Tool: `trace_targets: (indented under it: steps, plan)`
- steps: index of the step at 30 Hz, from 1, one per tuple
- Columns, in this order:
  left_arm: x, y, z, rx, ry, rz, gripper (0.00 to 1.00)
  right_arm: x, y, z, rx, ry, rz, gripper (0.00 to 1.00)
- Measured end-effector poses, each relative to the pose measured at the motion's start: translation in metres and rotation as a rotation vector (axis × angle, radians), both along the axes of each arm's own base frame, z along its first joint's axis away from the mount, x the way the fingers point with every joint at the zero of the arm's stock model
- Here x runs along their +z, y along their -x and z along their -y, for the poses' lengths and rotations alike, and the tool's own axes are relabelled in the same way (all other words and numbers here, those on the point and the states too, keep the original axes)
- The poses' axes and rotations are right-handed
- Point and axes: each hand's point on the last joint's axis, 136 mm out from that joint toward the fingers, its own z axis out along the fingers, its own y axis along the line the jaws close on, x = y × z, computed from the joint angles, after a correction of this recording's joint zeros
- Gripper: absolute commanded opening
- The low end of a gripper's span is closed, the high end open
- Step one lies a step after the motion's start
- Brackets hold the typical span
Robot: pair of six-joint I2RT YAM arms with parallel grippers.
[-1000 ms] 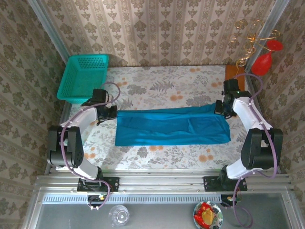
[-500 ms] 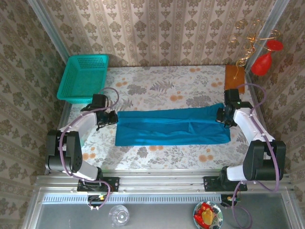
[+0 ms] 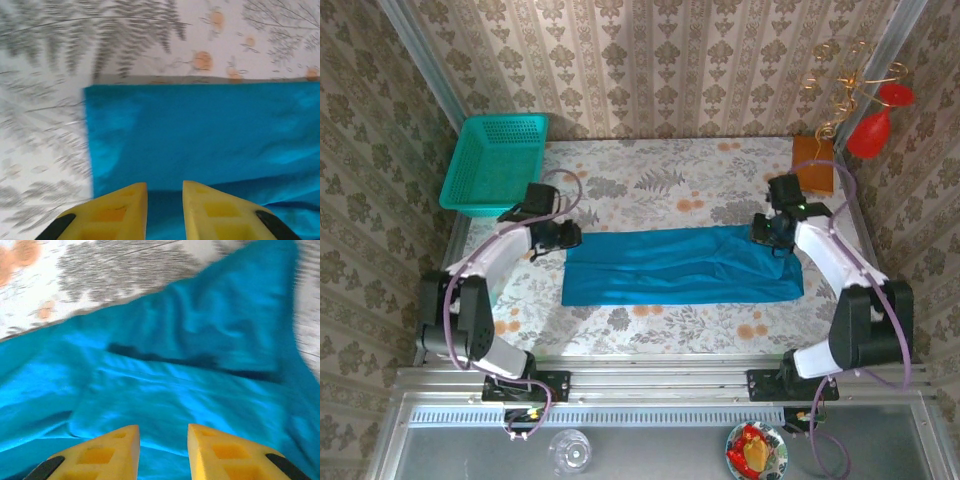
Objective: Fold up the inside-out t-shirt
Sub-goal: Smooth out the T-shirt at the center of the table.
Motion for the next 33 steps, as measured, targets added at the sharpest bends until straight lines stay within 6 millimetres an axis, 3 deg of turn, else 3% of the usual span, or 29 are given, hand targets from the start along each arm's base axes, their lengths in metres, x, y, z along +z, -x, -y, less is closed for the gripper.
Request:
trace_targets:
  steps: [4, 6, 10, 14, 16, 25, 30, 33]
  plan:
    - [-0.019, -0.003, 0.031, -0.079, -0.005, -0.070, 0.26, -0.013, -0.016, -0.042, 0.130, -0.038, -0.040, 0.32]
    - [-0.030, -0.005, 0.037, -0.095, -0.015, -0.108, 0.26, -0.021, -0.019, -0.062, 0.182, -0.058, -0.065, 0.32]
    - [-0.051, -0.005, 0.038, -0.104, -0.042, -0.181, 0.26, -0.036, -0.023, -0.102, 0.289, -0.071, -0.118, 0.32]
    - [-0.064, 0.004, 0.035, -0.116, -0.062, -0.239, 0.25, -0.047, -0.026, -0.122, 0.334, -0.035, -0.165, 0.33]
    - [-0.065, 0.008, 0.034, -0.120, -0.064, -0.251, 0.24, -0.049, -0.027, -0.116, 0.314, 0.010, -0.186, 0.34]
    - [-0.074, 0.015, 0.031, -0.120, -0.056, -0.270, 0.23, -0.057, -0.038, -0.049, 0.142, 0.183, -0.258, 0.36]
    - [-0.069, 0.016, 0.029, -0.115, -0.063, -0.245, 0.25, -0.079, -0.038, -0.042, 0.125, 0.204, -0.315, 0.38]
    - [-0.056, 0.018, 0.024, -0.108, -0.068, -0.201, 0.25, -0.089, -0.037, -0.042, 0.126, 0.211, -0.339, 0.33]
